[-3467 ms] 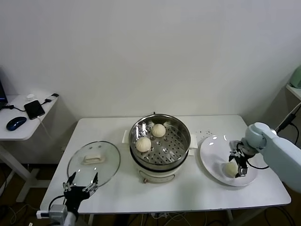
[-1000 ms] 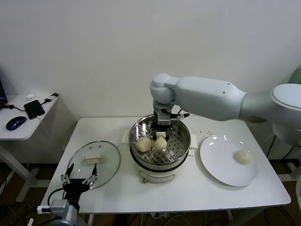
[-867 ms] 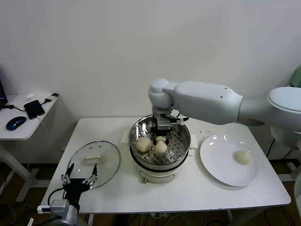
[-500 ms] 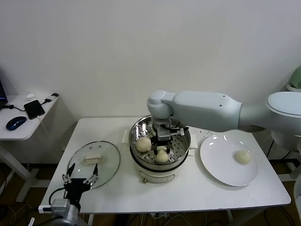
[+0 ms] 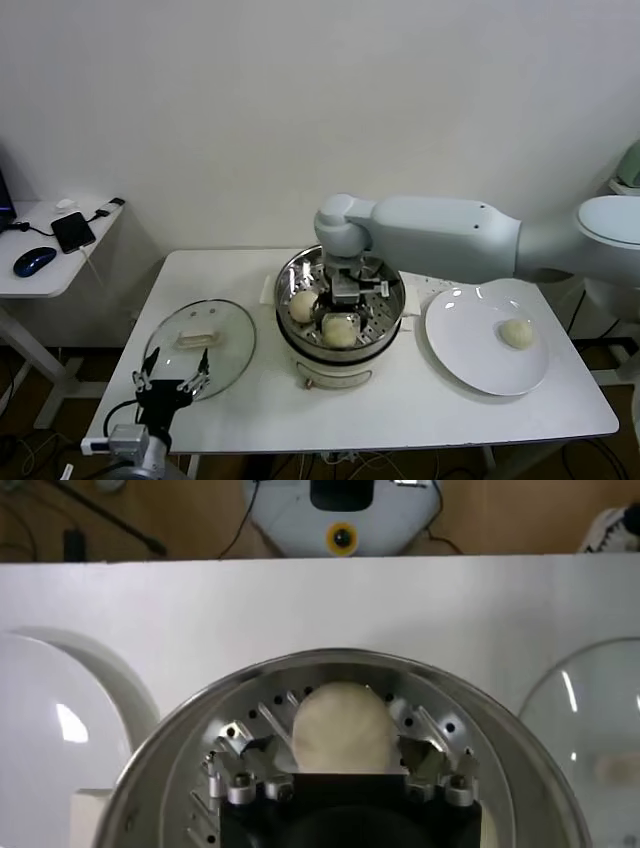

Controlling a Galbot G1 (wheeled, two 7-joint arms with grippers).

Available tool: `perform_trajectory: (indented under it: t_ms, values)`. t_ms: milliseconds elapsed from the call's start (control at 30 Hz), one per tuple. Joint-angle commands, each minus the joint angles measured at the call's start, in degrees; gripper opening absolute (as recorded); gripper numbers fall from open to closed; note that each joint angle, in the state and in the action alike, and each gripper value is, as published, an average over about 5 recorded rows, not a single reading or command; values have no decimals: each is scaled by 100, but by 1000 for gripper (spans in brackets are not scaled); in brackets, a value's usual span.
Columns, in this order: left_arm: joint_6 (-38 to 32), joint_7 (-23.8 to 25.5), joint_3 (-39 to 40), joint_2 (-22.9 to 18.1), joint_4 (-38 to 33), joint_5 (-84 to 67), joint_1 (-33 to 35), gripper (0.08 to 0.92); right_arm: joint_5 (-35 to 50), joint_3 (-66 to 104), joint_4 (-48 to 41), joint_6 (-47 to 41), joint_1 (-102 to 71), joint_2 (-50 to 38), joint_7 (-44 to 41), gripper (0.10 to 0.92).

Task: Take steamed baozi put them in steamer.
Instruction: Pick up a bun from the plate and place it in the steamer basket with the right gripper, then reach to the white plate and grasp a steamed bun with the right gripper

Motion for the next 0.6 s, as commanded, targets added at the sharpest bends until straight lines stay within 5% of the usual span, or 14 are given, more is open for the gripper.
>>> perform_trajectory:
  t_ms: [33,300,600]
  values:
    - [8,13,9,-53,15,-74,2,823,747,621,264,-1869,437,-1040,-507,821]
    - [165,133,5,47,-102,-688,-17,823,1080,1130,86,-4179,722,-2825,-749,823]
    - [176,214,58,62,-107,-821,29,823,-60,2426,-275,-4408,-1069,-4207,-872,823]
